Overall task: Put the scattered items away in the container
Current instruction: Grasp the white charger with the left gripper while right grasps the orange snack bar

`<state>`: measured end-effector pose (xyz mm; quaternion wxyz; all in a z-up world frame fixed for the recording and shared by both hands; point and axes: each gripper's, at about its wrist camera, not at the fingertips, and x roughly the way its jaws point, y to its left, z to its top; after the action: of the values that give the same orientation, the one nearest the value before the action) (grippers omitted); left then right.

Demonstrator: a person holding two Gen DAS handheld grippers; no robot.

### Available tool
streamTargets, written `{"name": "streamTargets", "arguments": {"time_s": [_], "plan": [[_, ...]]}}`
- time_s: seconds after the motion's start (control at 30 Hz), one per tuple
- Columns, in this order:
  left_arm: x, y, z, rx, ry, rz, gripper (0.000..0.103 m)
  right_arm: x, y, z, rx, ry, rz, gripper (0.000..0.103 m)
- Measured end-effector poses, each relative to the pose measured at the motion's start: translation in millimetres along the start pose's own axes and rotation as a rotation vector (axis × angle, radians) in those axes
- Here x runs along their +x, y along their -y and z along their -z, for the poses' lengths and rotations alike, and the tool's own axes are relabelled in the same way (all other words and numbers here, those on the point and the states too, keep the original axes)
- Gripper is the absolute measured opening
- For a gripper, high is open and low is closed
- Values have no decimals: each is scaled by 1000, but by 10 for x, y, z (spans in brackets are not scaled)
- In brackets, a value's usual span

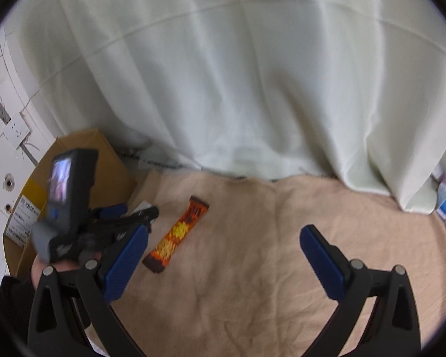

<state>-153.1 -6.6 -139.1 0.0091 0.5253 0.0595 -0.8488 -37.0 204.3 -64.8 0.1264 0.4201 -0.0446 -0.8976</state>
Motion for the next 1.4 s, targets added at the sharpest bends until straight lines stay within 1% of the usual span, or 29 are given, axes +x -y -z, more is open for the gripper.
{"name": "streamTargets", "arguments": {"time_s": [0.03,0.13,0.23,0.3,0.33,0.4,0.53,0.63,0.67,0.77,0.8,0.87,0.97,1.07,1.13,1.2,1.27,1.33,1.4], "plan": [[27,-20,-1,1,-9,17,65,25,-7,25,2,-10,-4,103],[92,-52,-1,11,-15,23,65,115,-48,68,-4,-31,-3,103],[147,-88,3,15,-13,-7,64,127,-56,72,-5,-34,-8,103],[140,-119,-1,7,-11,-2,64,146,-56,67,-6,-35,-8,103],[139,-111,3,7,-12,-3,60,146,-62,59,-6,-39,-6,103],[142,-120,15,16,-5,-23,58,178,-63,65,-3,-45,-6,103],[163,-142,18,35,2,-66,58,213,-84,85,-8,-57,-8,103],[274,-195,19,9,-35,-86,58,256,-107,90,-11,-66,-12,103],[308,-228,39,-9,-53,-65,58,268,-115,91,-11,-69,-15,103],[344,-219,104,10,-63,-77,58,296,-149,91,-17,-76,-17,103],[346,-225,126,8,-58,-69,58,298,-161,92,-21,-76,-21,103],[327,-233,151,9,-47,-63,45,300,-174,95,-22,-75,-22,103],[308,-235,160,14,-43,-50,45,336,-178,109,-19,-84,-22,103],[227,-224,171,14,-31,-25,45,338,-175,131,-20,-86,-23,103],[114,-194,188,15,-22,-23,45,359,-175,143,-17,-95,-23,103],[-56,-182,229,-3,-3,-2,45,373,-168,152,-9,-99,-31,103],[-236,-151,304,-5,8,-27,45,405,-164,150,-2,-104,-40,103],[-377,-155,389,-10,33,-31,45,465,-176,146,2,-114,-42,103],[-545,-168,505,-16,67,-73,45,559,-212,141,-3,-123,-40,103]]}}
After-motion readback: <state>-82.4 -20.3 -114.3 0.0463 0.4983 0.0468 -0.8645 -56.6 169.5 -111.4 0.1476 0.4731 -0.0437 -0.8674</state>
